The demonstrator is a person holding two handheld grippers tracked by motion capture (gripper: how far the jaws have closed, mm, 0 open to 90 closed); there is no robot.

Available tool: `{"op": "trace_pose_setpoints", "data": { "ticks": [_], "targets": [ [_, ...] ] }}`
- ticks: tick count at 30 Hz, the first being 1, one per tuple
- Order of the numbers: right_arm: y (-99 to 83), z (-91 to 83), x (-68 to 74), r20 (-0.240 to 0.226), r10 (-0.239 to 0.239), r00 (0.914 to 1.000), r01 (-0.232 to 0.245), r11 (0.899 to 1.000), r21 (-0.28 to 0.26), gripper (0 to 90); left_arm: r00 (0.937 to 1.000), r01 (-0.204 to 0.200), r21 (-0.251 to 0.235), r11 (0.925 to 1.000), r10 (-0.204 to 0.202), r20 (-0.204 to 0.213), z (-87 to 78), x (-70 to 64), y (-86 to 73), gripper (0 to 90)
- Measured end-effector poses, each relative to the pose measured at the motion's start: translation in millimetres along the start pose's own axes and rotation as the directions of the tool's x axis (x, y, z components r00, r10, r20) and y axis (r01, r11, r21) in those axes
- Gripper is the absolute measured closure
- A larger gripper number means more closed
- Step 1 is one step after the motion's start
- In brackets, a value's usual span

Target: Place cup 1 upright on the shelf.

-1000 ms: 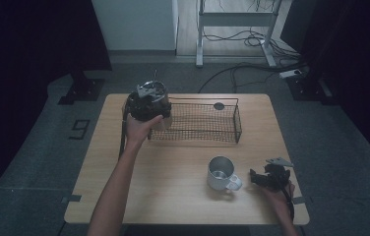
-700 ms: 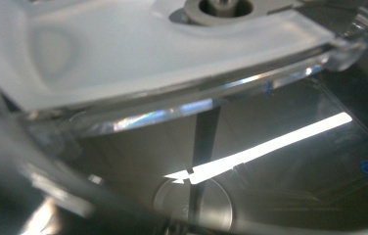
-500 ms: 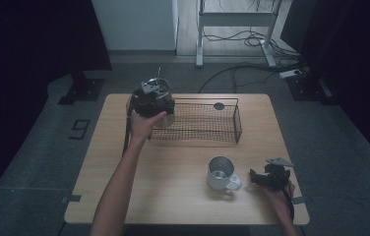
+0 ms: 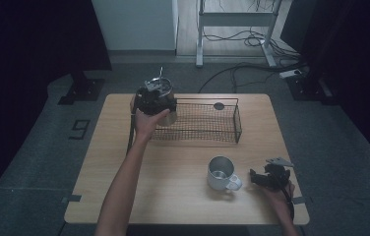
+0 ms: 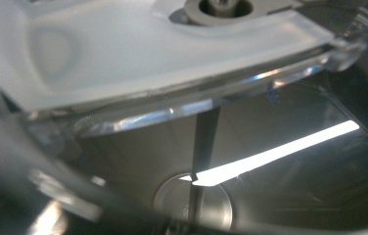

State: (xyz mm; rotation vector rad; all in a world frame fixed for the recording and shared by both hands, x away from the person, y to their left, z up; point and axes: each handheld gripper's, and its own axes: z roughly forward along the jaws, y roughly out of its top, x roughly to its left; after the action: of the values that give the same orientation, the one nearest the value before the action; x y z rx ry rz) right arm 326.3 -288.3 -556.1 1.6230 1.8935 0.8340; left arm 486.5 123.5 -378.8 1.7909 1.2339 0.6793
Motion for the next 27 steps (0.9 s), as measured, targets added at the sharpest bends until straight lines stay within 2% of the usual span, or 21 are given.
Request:
{"op": "trace_pose_setpoints", "data": {
  "ticks": [5,19,25,27],
  "targets": [
    [0.0,0.0,0.0,0.0,0.0,1.0,0.0,1.0,0.0,7.3,1.0,0.004,0.001,1.0,-0.004,0.001,4.6,-1.9,0.8,4.0],
    [0.0,-0.1,0.0,-0.002,-0.001,1.0,0.001,1.0,-0.002,7.7,0.9998,-0.022,0.029,0.9994,0.021,0.003,25.5,-12.0,-0.4,4.0],
    [-0.1,-0.1,0.0,-0.002,-0.001,1.0,0.001,1.0,-0.002,7.8,0.9998,-0.019,0.032,0.9993,0.02,-0.007,32.3,-12.2,-0.8,4.0],
    [-0.1,-0.1,0.0,-0.002,-0.001,1.0,0.001,1.0,-0.002,7.8,0.9995,-0.03,0.036,0.9989,0.03,-0.009,34.3,-12.1,-2.0,3.9]
  ]
}}
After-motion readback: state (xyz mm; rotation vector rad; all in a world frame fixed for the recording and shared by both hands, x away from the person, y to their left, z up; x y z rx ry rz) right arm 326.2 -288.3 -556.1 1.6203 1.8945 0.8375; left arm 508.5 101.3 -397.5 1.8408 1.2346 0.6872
